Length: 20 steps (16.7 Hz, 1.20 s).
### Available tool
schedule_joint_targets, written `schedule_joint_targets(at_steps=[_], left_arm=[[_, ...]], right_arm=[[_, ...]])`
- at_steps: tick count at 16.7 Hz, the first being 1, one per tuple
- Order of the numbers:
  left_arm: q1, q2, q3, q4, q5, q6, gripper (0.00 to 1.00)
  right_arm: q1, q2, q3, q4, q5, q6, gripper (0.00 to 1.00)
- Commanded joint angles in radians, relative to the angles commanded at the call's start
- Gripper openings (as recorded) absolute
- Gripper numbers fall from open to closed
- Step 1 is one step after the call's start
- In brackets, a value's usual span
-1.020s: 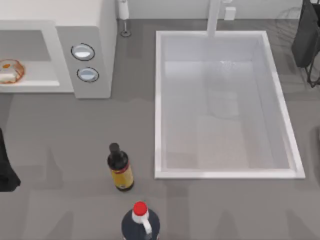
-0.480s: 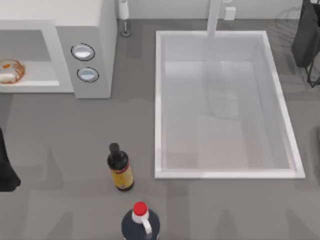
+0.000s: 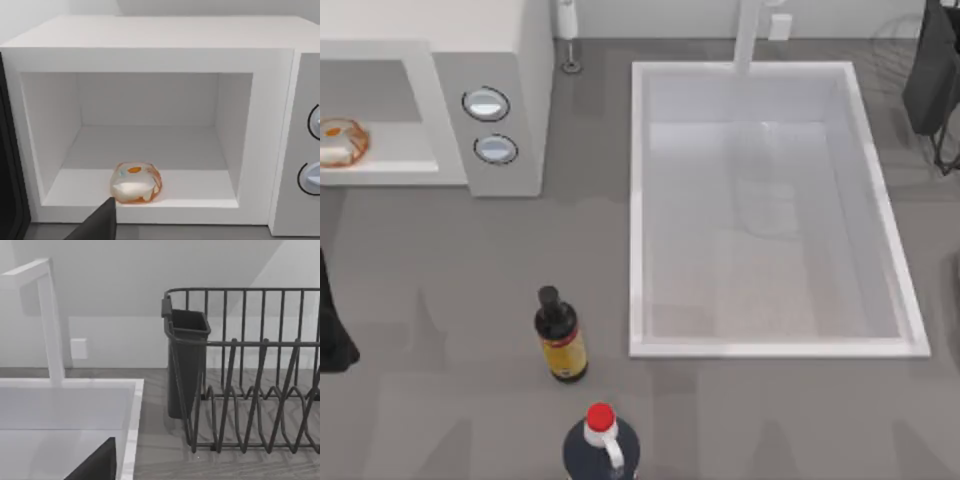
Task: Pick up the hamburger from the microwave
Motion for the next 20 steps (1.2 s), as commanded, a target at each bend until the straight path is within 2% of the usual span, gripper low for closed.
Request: schedule_joint_targets(at_steps=[7, 20], left_arm=[[0.032, 0.481, 0.182, 0.231, 0.039, 0.015, 1.00], [0.118, 1.774, 0.669, 0.849, 0.142, 0.055, 1.00]], right_arm=[[0.000, 0.000, 0.000, 0.000, 0.000, 0.000, 1.00], [0.000, 0.000, 0.000, 0.000, 0.000, 0.000, 1.00]])
